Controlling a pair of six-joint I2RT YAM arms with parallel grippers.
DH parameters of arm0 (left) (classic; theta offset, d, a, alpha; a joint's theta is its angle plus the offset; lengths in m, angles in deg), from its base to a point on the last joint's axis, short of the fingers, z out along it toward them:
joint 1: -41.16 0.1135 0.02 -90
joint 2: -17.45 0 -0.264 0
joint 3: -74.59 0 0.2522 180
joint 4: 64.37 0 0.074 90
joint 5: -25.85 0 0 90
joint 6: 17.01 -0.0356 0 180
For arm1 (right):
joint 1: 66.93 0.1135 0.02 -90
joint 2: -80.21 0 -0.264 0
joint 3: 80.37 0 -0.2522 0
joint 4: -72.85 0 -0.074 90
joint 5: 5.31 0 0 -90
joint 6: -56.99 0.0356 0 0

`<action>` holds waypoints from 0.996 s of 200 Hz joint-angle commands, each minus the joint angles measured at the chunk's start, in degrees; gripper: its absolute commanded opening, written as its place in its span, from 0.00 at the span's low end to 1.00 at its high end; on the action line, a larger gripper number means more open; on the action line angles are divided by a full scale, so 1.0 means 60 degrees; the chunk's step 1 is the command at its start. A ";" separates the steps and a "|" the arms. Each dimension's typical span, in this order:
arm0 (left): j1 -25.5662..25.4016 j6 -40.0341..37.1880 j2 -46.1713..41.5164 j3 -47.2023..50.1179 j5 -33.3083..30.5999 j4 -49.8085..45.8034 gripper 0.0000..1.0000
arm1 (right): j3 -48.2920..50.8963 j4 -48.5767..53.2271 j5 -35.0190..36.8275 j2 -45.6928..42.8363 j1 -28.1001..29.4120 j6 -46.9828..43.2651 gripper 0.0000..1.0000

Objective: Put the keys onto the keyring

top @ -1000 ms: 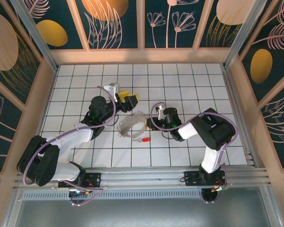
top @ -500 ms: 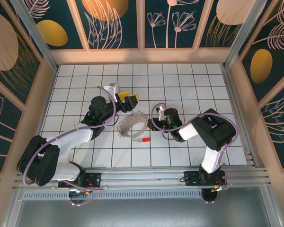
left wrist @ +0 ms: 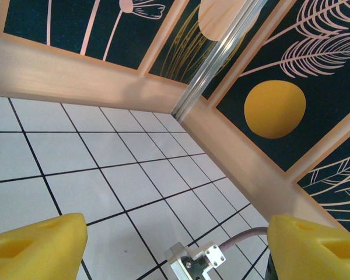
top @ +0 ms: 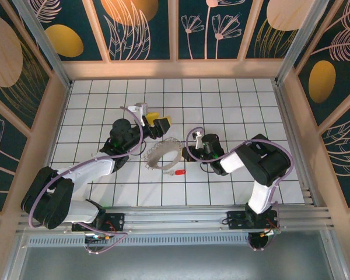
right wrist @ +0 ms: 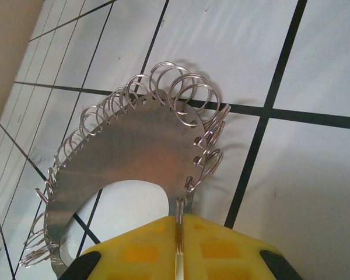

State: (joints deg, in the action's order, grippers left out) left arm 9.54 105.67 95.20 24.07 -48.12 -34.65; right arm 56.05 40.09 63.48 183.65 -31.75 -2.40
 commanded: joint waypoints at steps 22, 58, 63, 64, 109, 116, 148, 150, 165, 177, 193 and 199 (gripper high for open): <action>-0.0040 0.0104 0.0078 0.0105 0.0169 0.0414 0.81 | -0.0083 0.0288 0.0209 0.0207 0.0095 0.0062 0.12; -0.0047 0.0104 0.0102 0.0105 0.0184 0.0428 0.81 | -0.0156 0.0340 0.0225 0.0262 0.0086 0.0080 0.15; -0.0041 0.0104 0.0093 0.0101 0.0184 0.0425 0.81 | -0.0171 0.0342 0.0225 0.0272 0.0094 0.0084 0.15; -0.0044 0.0097 0.0093 0.0103 0.0184 0.0427 0.81 | -0.0171 0.0349 0.0225 0.0269 0.0089 0.0084 0.15; -0.0048 0.0075 0.0051 0.0103 0.0169 0.0384 0.81 | -0.0301 0.0438 0.0204 0.0355 0.0109 0.0069 0.12; -0.0041 0.0053 0.0035 0.0096 0.0169 0.0384 0.81 | -0.0311 0.0452 0.0196 0.0360 0.0109 0.0069 0.10; -0.0048 0.0087 0.0049 0.0040 0.0084 0.0263 0.81 | -0.0309 0.0559 0.0155 0.0191 0.0105 -0.0010 0.00; -0.0048 0.0089 0.0056 0.0034 0.0075 0.0237 0.81 | -0.0323 0.0568 0.0152 0.0173 0.0108 -0.0017 0.00; -0.0048 0.0074 0.0041 -0.0061 -0.0080 0.0006 0.82 | -0.0343 0.0721 0.0110 -0.0091 0.0099 -0.0138 0.00; -0.0048 0.0024 0.0030 -0.0172 -0.0280 -0.0258 0.82 | -0.0401 0.0901 0.0065 -0.0381 0.0098 -0.0272 0.00; -0.0043 -0.0026 -0.0015 -0.0379 -0.0735 -0.0721 0.83 | -0.0554 0.1226 -0.0069 -0.0976 0.0081 -0.0577 0.00; -0.0045 -0.0080 -0.0035 -0.0459 -0.0889 -0.0904 0.84 | -0.0637 0.1384 -0.0113 -0.1238 0.0082 -0.0737 0.00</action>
State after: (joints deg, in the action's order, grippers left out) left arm 9.54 105.78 95.25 23.96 -49.58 -36.25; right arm 54.74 44.42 64.02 182.03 -31.57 -3.21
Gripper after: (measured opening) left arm 0.830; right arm 0.051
